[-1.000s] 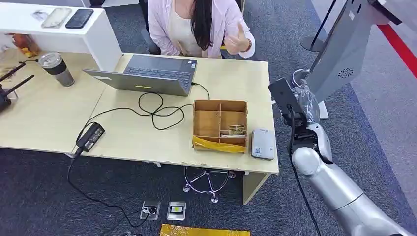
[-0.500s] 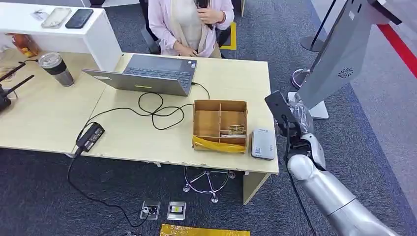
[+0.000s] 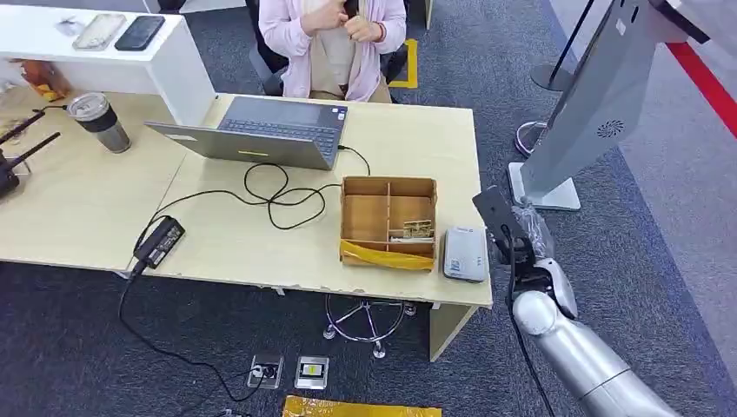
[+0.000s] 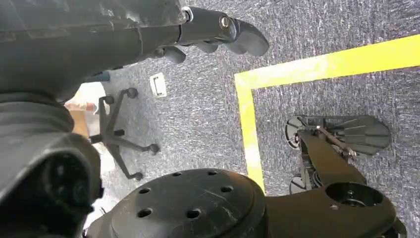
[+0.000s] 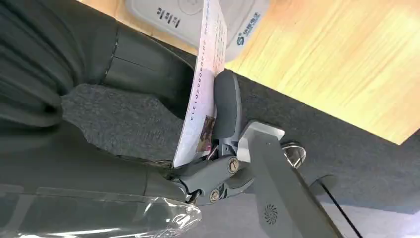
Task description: Pass the card to the sensor for recognition and then transmit it.
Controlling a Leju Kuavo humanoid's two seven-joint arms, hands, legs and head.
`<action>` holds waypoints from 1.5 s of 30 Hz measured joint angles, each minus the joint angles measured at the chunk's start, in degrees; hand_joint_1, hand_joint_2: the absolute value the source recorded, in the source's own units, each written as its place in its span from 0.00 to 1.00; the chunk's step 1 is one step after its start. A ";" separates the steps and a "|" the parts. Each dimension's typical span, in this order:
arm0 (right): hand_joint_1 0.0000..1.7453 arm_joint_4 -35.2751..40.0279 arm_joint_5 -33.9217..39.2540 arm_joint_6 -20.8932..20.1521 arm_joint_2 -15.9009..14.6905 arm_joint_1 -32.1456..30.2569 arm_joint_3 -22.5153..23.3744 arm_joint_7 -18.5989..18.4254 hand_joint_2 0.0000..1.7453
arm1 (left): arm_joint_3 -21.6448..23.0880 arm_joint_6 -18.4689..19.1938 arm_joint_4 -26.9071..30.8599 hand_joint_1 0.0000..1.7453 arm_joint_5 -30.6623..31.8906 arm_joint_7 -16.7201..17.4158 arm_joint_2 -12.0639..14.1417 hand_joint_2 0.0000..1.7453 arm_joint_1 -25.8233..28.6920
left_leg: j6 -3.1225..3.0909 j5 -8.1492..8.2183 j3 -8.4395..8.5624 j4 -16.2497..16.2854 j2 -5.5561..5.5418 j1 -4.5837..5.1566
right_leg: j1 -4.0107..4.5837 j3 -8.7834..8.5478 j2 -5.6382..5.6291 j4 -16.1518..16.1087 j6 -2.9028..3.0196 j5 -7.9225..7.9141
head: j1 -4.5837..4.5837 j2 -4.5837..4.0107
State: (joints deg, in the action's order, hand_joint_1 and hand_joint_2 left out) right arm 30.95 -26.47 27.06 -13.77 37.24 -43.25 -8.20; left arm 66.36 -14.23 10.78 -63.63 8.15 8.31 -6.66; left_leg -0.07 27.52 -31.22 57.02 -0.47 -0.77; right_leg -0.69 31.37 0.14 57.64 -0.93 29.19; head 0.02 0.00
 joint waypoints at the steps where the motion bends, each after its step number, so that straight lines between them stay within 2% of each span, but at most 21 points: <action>1: 1.00 -0.13 -0.11 -0.24 0.00 -0.15 -0.02 0.04 1.00 | 0.02 0.02 0.00 0.00 0.00 0.00 0.00 0.00 0.00 | 0.00 0.00 -0.01 0.00 0.00 0.00 | 0.00 0.00 0.01 0.00 0.00 0.00 | 0.02 0.00; 15: 1.00 -1.86 -3.23 -3.08 0.26 -1.13 -1.09 -0.98 1.00 | 0.02 -0.55 0.00 0.00 -0.09 0.07 0.00 0.00 0.00 | 0.00 0.00 -0.01 0.00 0.00 0.00 | 0.00 0.00 0.01 0.00 0.00 0.00 | 0.02 0.00; 45: 1.00 -5.18 -4.83 -3.95 2.03 -3.22 -3.45 -3.78 1.00 | 0.11 0.02 0.00 0.00 0.09 0.81 0.04 0.00 0.00 | 0.00 0.00 0.00 0.00 0.01 0.00 | 0.00 0.00 0.00 0.00 0.00 0.00 | 0.02 0.00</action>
State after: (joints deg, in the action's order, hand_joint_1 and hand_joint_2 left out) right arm 25.77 -31.30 23.10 -11.74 34.03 -46.71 -11.98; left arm 66.47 -14.21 10.78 -63.54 8.96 8.35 -6.66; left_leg -0.07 27.52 -31.22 57.01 -0.46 -0.78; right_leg -0.69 31.37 0.14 57.64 -0.93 29.20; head 0.04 0.00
